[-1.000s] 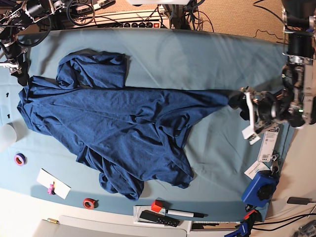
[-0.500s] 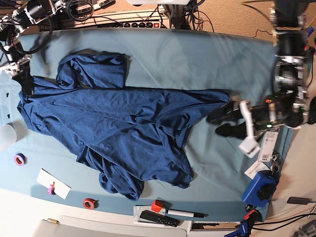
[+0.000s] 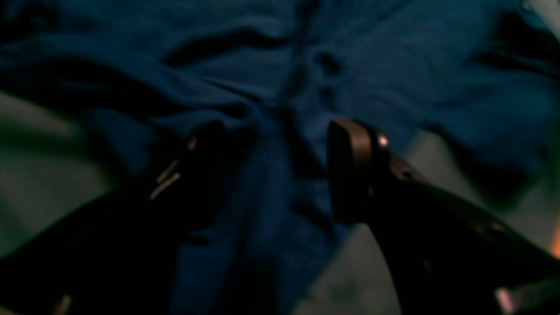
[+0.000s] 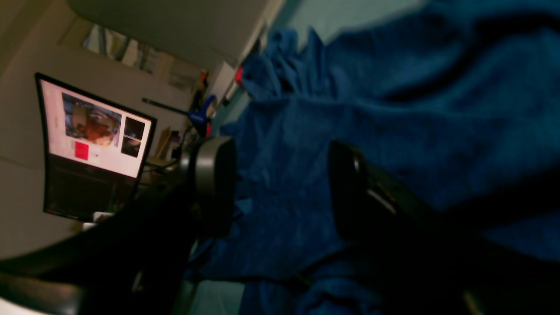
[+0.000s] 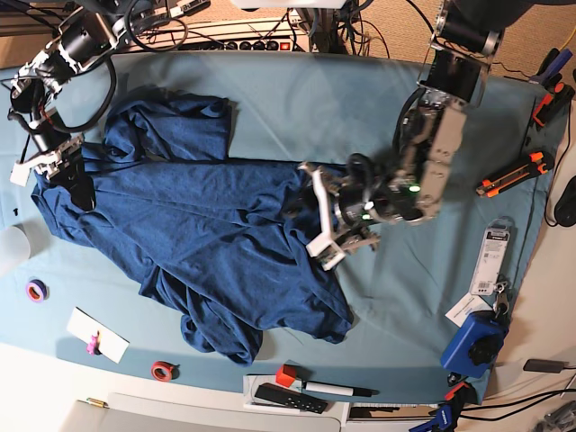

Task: Layout the t-shirt on the table in an organized manner, then fold the t-shirt properly
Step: 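Release the fabric and move the left gripper back over the t-shirt middle, then lower the left gripper and grasp the bunched t-shirt fabric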

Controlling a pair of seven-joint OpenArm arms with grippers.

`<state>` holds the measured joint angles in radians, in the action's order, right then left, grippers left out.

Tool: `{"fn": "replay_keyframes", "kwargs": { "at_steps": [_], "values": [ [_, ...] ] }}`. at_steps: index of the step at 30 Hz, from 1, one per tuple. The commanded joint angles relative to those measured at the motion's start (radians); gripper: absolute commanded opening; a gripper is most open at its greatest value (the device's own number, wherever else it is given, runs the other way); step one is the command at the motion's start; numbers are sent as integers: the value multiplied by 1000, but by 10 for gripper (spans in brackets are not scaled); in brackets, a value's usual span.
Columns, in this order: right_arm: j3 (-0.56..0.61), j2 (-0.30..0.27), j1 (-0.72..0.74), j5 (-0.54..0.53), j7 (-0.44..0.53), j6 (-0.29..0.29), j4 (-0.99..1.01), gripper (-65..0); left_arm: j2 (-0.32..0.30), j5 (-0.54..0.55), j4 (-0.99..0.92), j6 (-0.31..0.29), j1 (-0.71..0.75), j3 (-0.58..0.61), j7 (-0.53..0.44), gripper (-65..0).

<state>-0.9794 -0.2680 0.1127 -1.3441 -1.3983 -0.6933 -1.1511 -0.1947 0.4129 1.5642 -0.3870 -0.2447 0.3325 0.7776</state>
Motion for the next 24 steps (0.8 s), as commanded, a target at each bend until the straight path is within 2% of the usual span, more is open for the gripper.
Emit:
{"fn": "replay_keyframes", "kwargs": {
  "at_steps": [1,6,7,10,12,15,17,21,24],
  "values": [
    [0,-23,17,-24,16,-5,-14,-315,0,-26,18,24,-39,31,-31,-294],
    [0,-23,23,-18,27,-5,-14,-315,1,-203,12,165,-66,171,-63,-294],
    [0,-23,23,19,47,-5,-14,-315,1,-221,4,183,-66,190,-67,-294],
    [16,-23,23,215,187,-5,-14,-315,18,-237,-40,206,-66,223,-71,-294],
    [26,-23,23,246,231,-5,-14,-315,46,-242,-80,208,-66,219,-72,-294],
    [35,-23,23,251,233,-5,-14,-315,84,-280,-129,209,-69,219,-73,-294],
    [38,-23,23,304,235,-5,-14,-315,95,-293,-148,219,-71,219,-72,-298],
    [37,-24,17,435,284,-5,-14,-315,97,-313,-152,253,-72,219,-71,-352],
    [37,-23,15,448,293,-5,-14,-315,97,-341,-152,264,-76,219,-59,-370]
  ]
}}
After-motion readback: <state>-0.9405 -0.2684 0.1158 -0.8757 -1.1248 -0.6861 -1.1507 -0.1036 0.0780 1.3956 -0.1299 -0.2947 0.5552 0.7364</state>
